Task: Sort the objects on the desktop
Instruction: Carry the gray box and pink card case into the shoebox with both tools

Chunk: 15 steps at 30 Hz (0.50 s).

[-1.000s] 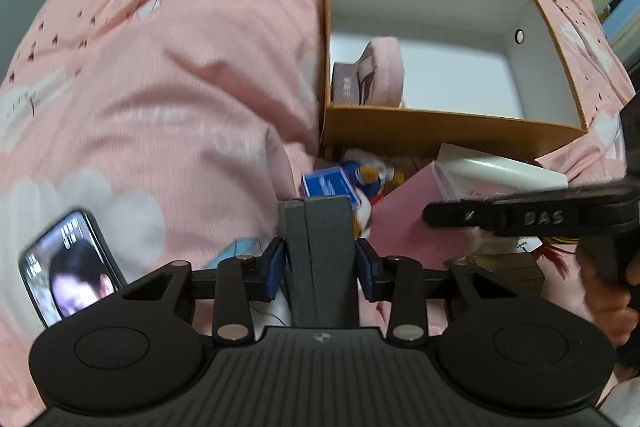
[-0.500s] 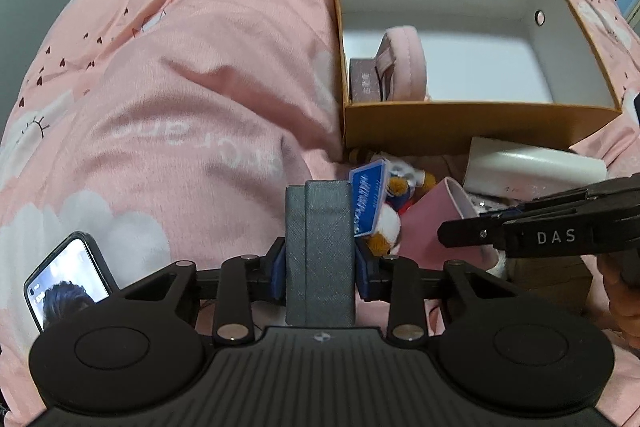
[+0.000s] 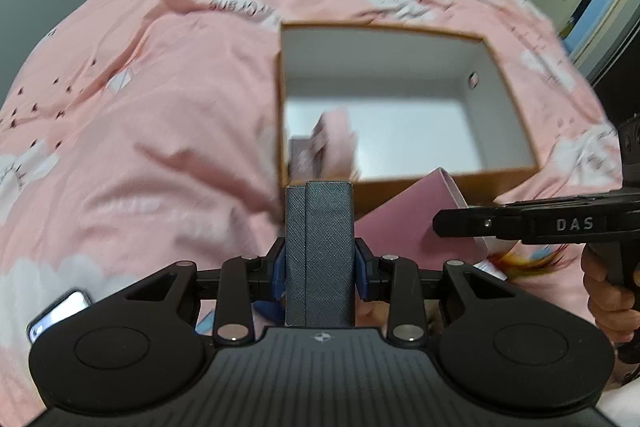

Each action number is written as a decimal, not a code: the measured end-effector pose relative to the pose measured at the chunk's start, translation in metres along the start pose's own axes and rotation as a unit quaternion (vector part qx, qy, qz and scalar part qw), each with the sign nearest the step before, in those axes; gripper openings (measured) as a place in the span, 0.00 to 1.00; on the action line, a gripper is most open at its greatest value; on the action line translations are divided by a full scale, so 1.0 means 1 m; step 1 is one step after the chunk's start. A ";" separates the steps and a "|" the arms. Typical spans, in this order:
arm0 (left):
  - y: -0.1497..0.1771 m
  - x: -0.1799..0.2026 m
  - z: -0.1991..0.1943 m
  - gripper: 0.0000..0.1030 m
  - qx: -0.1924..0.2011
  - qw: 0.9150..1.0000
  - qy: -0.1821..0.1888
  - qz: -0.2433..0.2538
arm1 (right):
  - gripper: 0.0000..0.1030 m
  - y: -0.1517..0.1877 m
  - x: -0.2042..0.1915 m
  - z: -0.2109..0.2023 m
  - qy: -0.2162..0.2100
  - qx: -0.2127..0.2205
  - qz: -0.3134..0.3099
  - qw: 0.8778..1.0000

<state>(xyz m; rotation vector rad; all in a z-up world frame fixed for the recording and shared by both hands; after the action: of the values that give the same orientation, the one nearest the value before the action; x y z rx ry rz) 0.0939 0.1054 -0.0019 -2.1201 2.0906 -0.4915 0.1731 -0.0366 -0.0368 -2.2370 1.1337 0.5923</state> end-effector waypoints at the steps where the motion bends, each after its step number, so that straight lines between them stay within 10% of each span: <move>1: -0.006 0.003 -0.003 0.37 0.009 1.000 0.006 0.001 | 0.20 -0.003 0.000 -0.009 -0.007 0.011 0.003 1.000; 15: -0.087 0.051 0.006 0.37 0.082 0.994 0.067 0.037 | 0.19 -0.056 0.006 -0.086 0.014 0.146 0.009 0.989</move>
<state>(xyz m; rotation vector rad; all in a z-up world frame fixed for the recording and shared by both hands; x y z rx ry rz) 0.1779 0.0571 0.0267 -1.9606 2.1063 -0.7879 0.2338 -0.0689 0.0394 -1.9904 1.1730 0.3756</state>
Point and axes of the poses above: each gripper's, at about its wrist camera, not at the fingertips, and z roughly the way its jaws point, x to its right, y to its underside, the point moved 6 cm from there along z, roughly the way its jaws point, and after that the axes turned 11 degrees about -x, right-handed, at the moved point
